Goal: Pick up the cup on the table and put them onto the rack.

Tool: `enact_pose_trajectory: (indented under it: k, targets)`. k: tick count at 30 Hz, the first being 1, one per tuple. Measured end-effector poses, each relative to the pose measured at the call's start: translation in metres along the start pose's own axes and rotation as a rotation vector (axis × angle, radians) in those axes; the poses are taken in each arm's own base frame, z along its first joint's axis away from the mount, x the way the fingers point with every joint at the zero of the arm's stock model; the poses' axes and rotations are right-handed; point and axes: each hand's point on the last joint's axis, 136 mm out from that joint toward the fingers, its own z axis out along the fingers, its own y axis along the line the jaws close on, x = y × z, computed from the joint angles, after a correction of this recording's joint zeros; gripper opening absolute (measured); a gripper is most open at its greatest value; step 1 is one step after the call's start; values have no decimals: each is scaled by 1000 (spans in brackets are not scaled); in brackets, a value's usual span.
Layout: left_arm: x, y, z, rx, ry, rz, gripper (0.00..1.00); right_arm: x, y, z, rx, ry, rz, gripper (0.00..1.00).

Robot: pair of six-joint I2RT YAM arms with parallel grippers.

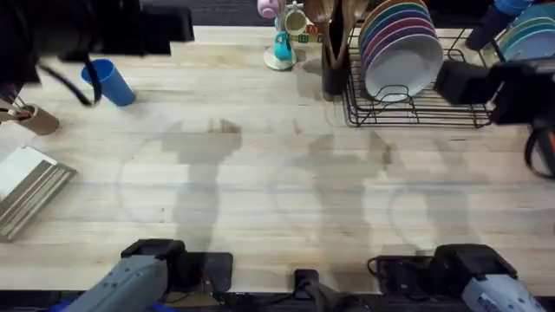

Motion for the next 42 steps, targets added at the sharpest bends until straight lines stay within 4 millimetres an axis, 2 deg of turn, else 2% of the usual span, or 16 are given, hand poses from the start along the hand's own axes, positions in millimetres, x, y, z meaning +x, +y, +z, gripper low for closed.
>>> enact_pose_trajectory:
  k: [4, 6, 10, 14, 19, 24, 28, 33, 42]
  targets:
    - [-15, -1, 10, 1, 28, 3, 992, -13, 0, 7, 0, 92, 5, 992]
    - [-12, -2, 17, 2, 57, 14, 992, -28, 0, 16, -1, 118, 6, 992]
    - [-11, 4, 18, -20, 63, 27, 991, -27, 0, 26, -1, 145, 6, 992]
    - [-7, 33, 18, -81, 79, -15, 991, -23, 1, 34, -8, 167, 7, 992]
    - [2, 79, 21, -175, 110, -100, 991, -32, 2, 37, -16, 132, 5, 992]
    - [14, 114, 37, -237, 156, -162, 991, -36, 2, 38, -17, 117, 0, 992]
    - [15, 135, 55, -271, 159, -189, 992, -34, 2, 42, -17, 125, -2, 992]
    - [16, 152, 77, -293, 156, -205, 993, -32, 2, 45, -18, 133, -2, 992]
    - [31, 157, 110, -280, 213, -211, 994, -33, 2, 45, -20, 133, -2, 992]
